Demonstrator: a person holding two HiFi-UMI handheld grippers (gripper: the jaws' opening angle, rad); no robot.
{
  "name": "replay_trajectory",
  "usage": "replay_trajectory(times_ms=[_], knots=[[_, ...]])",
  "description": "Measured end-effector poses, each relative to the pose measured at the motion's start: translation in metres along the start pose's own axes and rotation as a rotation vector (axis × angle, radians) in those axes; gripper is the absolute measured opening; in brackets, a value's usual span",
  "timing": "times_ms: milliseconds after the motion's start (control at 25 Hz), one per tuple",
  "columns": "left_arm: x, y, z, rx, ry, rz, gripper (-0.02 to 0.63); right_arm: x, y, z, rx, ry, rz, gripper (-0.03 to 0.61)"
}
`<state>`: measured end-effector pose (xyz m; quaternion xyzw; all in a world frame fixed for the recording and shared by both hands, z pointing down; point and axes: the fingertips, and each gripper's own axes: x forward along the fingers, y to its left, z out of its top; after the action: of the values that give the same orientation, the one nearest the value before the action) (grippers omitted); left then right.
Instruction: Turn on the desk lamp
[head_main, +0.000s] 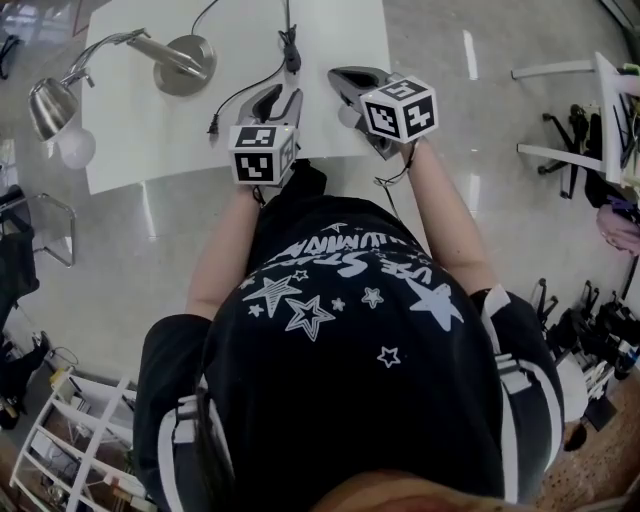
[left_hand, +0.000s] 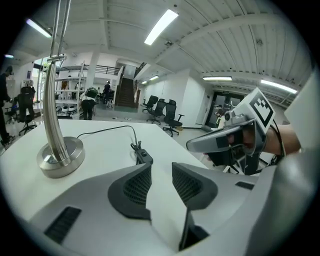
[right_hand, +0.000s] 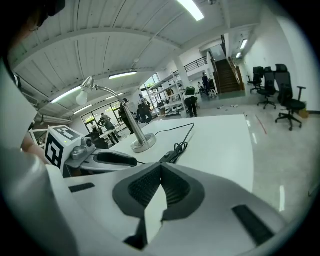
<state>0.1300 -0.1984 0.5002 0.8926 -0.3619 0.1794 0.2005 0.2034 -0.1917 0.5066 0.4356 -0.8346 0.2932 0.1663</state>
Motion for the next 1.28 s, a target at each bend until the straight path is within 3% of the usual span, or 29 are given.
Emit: replay_trajectory(times_ms=[400,920,1280], knots=[[-0.056,-0.040,-0.012,0.029,-0.052,0.080,0.011,-0.066,0.047,-0.027,-0.001,-0.094,0.023,0.005],[-0.126,-0.074,-0.022,0.050,-0.128,0.133,0.009,-0.116,0.111,-0.065,-0.051,-0.145,0.077,0.005],[-0.147,-0.086,-0.015,0.053,-0.155,0.110,0.009,-0.119,0.135,-0.083,-0.064,-0.121,0.086,0.005]])
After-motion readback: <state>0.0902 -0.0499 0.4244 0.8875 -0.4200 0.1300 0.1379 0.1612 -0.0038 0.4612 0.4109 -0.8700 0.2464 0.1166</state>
